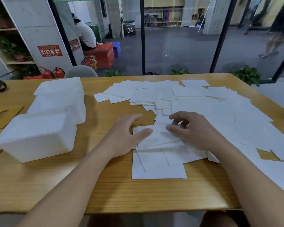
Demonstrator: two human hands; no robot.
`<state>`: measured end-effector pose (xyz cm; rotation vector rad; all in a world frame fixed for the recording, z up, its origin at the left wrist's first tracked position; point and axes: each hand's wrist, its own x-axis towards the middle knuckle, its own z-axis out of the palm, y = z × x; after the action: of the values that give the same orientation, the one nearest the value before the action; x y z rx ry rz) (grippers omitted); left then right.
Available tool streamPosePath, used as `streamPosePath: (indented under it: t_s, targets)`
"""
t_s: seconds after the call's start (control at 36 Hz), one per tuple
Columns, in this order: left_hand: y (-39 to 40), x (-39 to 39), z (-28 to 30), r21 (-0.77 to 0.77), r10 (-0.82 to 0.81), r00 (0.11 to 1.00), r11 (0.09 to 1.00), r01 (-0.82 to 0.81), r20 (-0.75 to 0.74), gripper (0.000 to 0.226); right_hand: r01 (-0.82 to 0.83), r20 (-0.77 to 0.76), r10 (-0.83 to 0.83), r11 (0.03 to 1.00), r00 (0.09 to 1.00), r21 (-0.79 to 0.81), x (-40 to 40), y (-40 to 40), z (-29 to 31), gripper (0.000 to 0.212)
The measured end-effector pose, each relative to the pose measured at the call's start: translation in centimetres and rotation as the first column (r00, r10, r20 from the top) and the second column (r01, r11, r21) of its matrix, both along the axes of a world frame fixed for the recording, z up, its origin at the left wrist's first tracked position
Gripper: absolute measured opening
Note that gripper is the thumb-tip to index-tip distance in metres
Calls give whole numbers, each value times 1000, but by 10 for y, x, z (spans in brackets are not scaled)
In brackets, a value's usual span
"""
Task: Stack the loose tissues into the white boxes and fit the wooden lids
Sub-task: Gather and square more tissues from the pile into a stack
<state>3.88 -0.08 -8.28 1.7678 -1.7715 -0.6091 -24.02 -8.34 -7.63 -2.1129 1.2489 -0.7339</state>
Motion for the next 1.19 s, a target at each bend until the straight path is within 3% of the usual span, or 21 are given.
streamPosePath:
  t_s: [0.19, 0.36, 0.42, 0.5, 0.61, 0.72, 0.81, 0.86, 0.92, 1.0, 1.08, 1.19]
  targets:
    - [-2, -7, -7, 25, -74, 971, 997, 70, 227, 90, -47, -53, 43, 996, 998, -74, 3, 2, 0, 34]
    - [-8, -4, -7, 59, -77, 974, 996, 65, 215, 78, -136, -200, 123, 989, 972, -56, 6, 5, 2, 39]
    - [-6, -4, -6, 70, -72, 985, 996, 61, 157, 70, -153, -226, 137, 987, 965, -53, 7, 6, 4, 39]
    - [-3, -5, -3, 52, -48, 996, 997, 53, -80, 60, -143, -189, 133, 989, 973, -43, 7, 7, 4, 36]
    - [-1, -5, 1, -111, -97, 952, 992, 67, -292, 61, -138, -34, 138, 990, 990, 21, 4, 8, 5, 45]
    - [2, -7, 1, -164, -99, 863, 986, 19, -495, 58, -151, 144, 142, 987, 979, 55, 5, 12, 15, 51]
    - [11, -11, 1, -163, -68, 803, 986, -36, -592, 33, -194, 340, 141, 973, 930, 126, 8, 24, 19, 37]
    - [20, -15, 2, -159, -63, 742, 986, -59, -668, 26, -145, 394, 85, 981, 915, 126, 14, 37, 17, 21]
    - [31, -21, 3, -176, -59, 708, 980, -93, -704, 24, -86, 432, 15, 986, 902, 146, 20, 51, 13, 12]
    - [52, -32, 5, -211, -71, 673, 969, -128, -736, 34, -110, 507, -8, 973, 862, 203, 27, 75, 8, 16]
    - [72, -38, -1, -234, -11, 752, 954, -190, -659, 54, -145, 531, 2, 963, 848, 227, 28, 100, 0, 28]
    - [93, -39, -8, -181, 73, 800, 958, -222, -596, 82, -35, 440, -34, 988, 897, 147, 24, 116, -12, 43]
